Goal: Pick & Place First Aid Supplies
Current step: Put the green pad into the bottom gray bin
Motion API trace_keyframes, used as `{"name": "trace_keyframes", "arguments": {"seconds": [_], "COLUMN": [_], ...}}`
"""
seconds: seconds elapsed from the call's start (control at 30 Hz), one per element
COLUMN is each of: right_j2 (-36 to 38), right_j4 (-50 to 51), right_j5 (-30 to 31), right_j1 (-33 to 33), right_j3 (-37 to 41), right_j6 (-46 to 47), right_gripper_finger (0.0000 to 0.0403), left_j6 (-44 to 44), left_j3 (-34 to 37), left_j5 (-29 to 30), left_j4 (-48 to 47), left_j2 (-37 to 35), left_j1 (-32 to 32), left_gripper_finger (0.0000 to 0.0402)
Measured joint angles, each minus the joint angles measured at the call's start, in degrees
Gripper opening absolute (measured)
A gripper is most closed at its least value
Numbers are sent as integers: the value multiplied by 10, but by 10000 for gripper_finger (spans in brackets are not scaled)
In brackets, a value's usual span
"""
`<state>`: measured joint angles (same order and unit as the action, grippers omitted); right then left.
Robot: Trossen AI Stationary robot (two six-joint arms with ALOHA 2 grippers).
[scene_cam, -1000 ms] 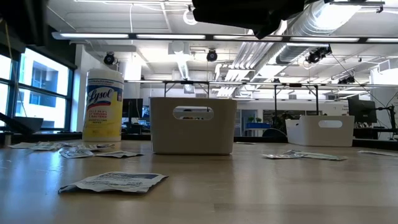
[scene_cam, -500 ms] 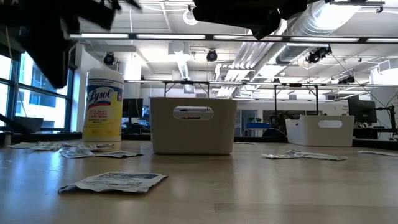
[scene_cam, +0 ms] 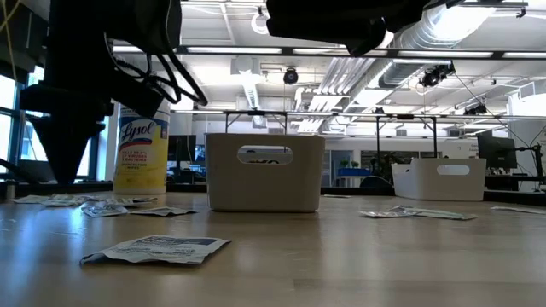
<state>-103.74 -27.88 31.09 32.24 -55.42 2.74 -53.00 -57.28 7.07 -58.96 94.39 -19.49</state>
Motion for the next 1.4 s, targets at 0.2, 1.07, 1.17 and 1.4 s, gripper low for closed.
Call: {"name": "trace_keyframes", "arguments": {"seconds": [0.2,1.07,1.17,1.4], "right_j2": [0,0,0,0], "right_j4": [0,3,7,22], "right_j5": [0,0,0,0], "right_j1": [0,0,0,0], "right_j3": [0,0,0,0], "right_j6": [2,3,3,24], "right_gripper_finger": [138,138,138,138], "left_j6": [-23,-38,-28,-33], "left_j3": [20,101,120,124], "left_j5": [9,12,4,7], "left_j4": [26,108,132,140], "left_j2": [0,-4,-6,-5], "left_j1": [0,50,58,60], "left_gripper_finger": [100,130,106,69]}}
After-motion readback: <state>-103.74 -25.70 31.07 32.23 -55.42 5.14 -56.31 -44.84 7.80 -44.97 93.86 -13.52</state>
